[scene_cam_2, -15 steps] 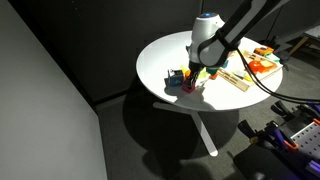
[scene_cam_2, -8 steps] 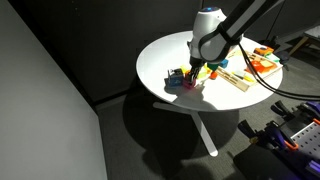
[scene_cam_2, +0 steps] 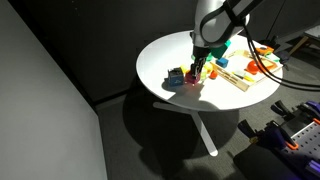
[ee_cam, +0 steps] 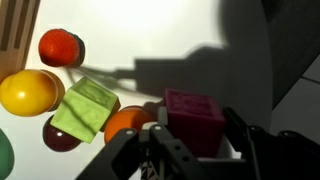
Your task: Pick up the pink block and put it on the tray
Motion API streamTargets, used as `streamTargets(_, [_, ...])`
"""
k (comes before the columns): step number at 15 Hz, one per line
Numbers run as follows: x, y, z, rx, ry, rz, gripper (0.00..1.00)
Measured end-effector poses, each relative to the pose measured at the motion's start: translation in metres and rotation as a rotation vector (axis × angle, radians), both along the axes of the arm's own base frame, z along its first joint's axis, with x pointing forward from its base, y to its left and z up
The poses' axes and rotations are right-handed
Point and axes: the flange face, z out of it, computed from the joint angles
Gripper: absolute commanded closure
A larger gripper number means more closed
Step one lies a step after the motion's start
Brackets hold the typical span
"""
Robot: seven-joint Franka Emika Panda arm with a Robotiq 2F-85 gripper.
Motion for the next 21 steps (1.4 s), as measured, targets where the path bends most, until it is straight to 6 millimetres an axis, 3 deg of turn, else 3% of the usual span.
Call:
streamTargets(9, [-0.004, -0.049, 0.046, -0.028, 0.057, -0.084, 0.68])
streamTargets(21, [-0.037, -0.157, 0.071, -0.053, 0.056, -0.282, 0.68])
